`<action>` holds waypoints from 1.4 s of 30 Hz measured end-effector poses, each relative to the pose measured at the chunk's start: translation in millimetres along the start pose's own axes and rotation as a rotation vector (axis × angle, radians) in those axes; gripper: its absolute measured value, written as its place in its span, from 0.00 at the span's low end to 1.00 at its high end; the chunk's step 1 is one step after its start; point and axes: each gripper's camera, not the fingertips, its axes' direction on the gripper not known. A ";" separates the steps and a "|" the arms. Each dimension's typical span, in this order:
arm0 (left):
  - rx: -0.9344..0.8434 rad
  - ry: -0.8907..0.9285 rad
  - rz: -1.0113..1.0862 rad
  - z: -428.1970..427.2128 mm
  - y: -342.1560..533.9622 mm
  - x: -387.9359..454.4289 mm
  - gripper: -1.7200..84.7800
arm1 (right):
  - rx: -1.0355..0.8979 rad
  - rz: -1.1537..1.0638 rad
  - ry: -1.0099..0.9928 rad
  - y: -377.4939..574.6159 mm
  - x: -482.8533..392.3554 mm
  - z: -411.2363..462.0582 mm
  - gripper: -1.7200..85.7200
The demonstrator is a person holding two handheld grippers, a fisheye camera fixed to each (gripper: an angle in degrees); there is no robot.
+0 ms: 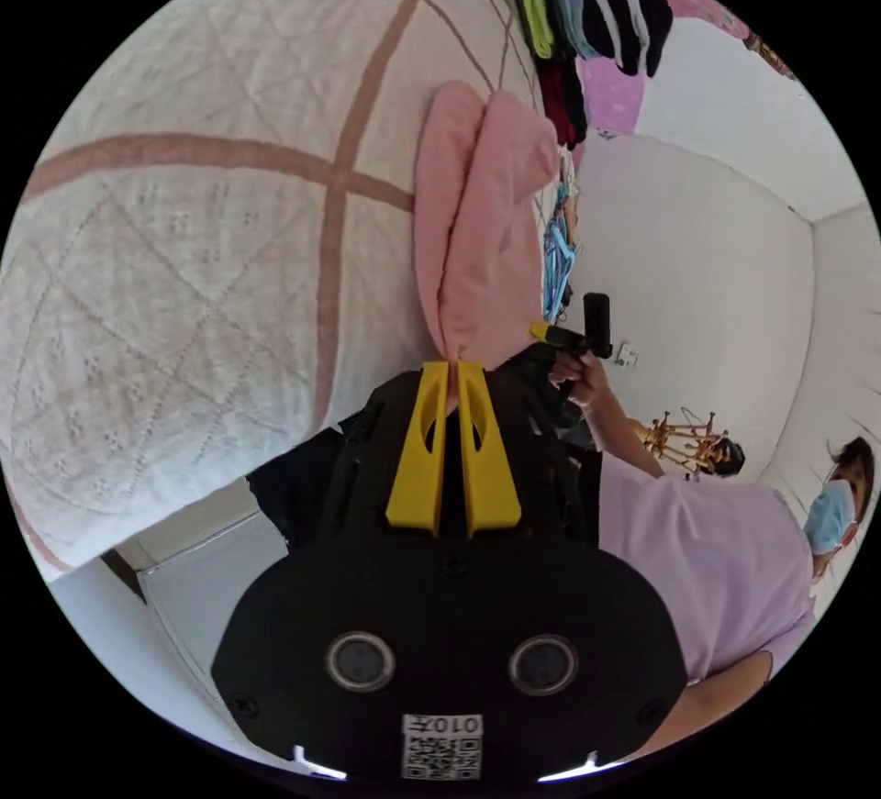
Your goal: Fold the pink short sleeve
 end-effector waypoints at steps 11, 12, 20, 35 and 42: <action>-0.063 -0.333 0.197 11.3 -5.8 33.3 0.10 | 0.077 0.017 0.036 6.7 -1.8 7.9 0.06; -0.062 -0.357 0.200 11.3 -8.2 35.0 0.11 | 0.081 0.019 0.031 7.3 -2.5 9.0 0.06; 0.041 -0.731 0.516 29.7 -57.1 101.2 0.13 | 0.102 0.043 0.032 4.7 -16.2 18.7 0.06; -0.127 -0.347 0.375 73.1 -68.8 34.7 0.09 | 0.089 0.036 0.017 -17.9 -48.0 24.1 0.06; -0.025 -0.301 0.244 98.5 -52.0 -6.1 0.11 | 0.103 0.065 0.026 -30.2 -58.2 30.7 0.06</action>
